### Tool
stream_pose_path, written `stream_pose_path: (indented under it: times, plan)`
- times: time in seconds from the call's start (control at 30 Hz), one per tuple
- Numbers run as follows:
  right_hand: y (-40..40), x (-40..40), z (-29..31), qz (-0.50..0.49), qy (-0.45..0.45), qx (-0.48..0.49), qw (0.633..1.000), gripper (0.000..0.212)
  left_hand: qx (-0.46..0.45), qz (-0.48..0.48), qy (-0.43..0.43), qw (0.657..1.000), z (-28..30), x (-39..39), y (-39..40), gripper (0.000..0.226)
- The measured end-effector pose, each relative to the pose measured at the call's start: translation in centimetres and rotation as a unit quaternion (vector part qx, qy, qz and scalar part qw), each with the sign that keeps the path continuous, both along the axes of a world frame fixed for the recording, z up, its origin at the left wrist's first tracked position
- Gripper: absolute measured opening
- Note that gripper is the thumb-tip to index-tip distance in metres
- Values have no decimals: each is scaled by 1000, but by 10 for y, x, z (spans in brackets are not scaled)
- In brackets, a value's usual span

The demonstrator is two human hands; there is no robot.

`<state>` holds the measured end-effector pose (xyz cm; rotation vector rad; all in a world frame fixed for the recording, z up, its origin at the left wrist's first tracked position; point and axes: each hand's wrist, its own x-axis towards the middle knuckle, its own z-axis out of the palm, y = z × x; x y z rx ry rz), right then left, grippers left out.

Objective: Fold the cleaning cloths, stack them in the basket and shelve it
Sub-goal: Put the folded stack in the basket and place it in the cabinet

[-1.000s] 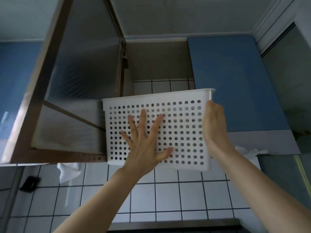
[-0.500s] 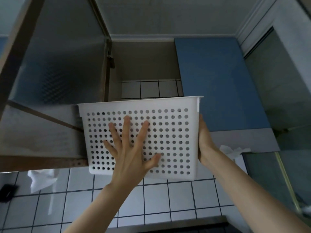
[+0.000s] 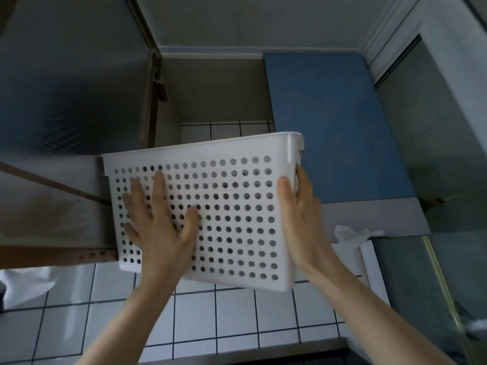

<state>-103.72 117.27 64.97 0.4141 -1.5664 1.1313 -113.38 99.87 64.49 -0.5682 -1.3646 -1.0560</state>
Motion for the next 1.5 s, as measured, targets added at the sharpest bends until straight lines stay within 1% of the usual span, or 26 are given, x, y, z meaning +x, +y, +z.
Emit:
stream_pose_path:
  times: [0.17,0.33,0.4,0.43,0.53,0.6,0.67,0.73,0.77,0.83,0.87,0.9,0.93,0.97,1.0,1.03,1.07,1.1,1.13,1.2,1.27,1.33,1.4,1.47,1.5]
  plan:
    - [-13,14,-18,-69,34,62,995,79,-44,-67,11,997,7,-16,2,69]
    - [-13,3,-14,-125,19,80,989,76,-70,-85,-40,993,11,-11,10,72]
    - [-13,0,-17,-135,24,86,987,71,-102,-113,-53,987,-1,8,19,81]
    - [-11,-1,-16,-138,37,83,986,67,-127,-119,-48,984,-8,18,23,88]
    - [3,-9,-7,-145,110,64,981,55,-172,-127,-47,976,-22,41,35,116]
    - [12,-17,1,-142,137,52,979,46,-190,-106,-66,974,-25,47,42,128]
    - [18,-23,5,-122,145,52,981,38,-208,-74,-74,973,-28,52,50,132]
    - [25,-26,5,-78,155,47,984,39,-206,-73,-77,973,-28,57,56,130]
    - [32,-29,4,-69,161,30,984,42,-205,-76,-79,973,-28,59,57,129]
    - [52,-44,5,-84,134,-41,987,49,-209,-71,-81,972,-29,61,55,126]
    - [62,-52,8,-86,87,-87,989,57,-210,-68,-83,972,-30,61,54,126]
    - [70,-59,11,-59,27,-129,990,62,-210,-69,-82,972,-31,59,52,126]
    - [73,-64,13,-11,-36,-153,987,62,-210,-72,-80,972,-33,58,49,126]
    - [75,-67,13,40,-76,-157,984,56,-213,-78,-77,971,-36,57,47,125]
    - [73,-67,13,68,-96,-155,981,48,-215,-85,-69,971,-37,57,45,124]
    - [73,-66,12,82,-97,-157,979,43,-216,-94,-62,970,-40,58,44,123]
    - [73,-68,10,89,-85,-170,978,47,-213,-108,-52,970,-42,60,43,121]
    - [77,-71,5,83,-57,-182,978,52,-207,-124,-44,969,-45,62,44,120]
    - [78,-74,1,82,-25,-200,976,52,-200,-139,-36,969,-47,65,43,121]
    - [78,-78,-4,77,21,-238,968,34,-191,-149,-13,970,-49,66,42,124]
    - [76,-79,-8,51,24,-256,965,28,-194,-149,9,970,-43,59,36,123]
    - [72,-78,-8,30,34,-250,967,25,-202,-171,15,964,-33,47,27,119]
    - [60,-73,-8,13,48,-231,972,23,-196,-232,4,953,-23,34,12,116]
    - [43,-68,-12,-15,78,-172,982,22,-175,-316,3,933,-17,21,-6,110]
    - [34,-64,-15,-31,98,-138,985,21,-165,-342,10,925,-15,16,-16,104]
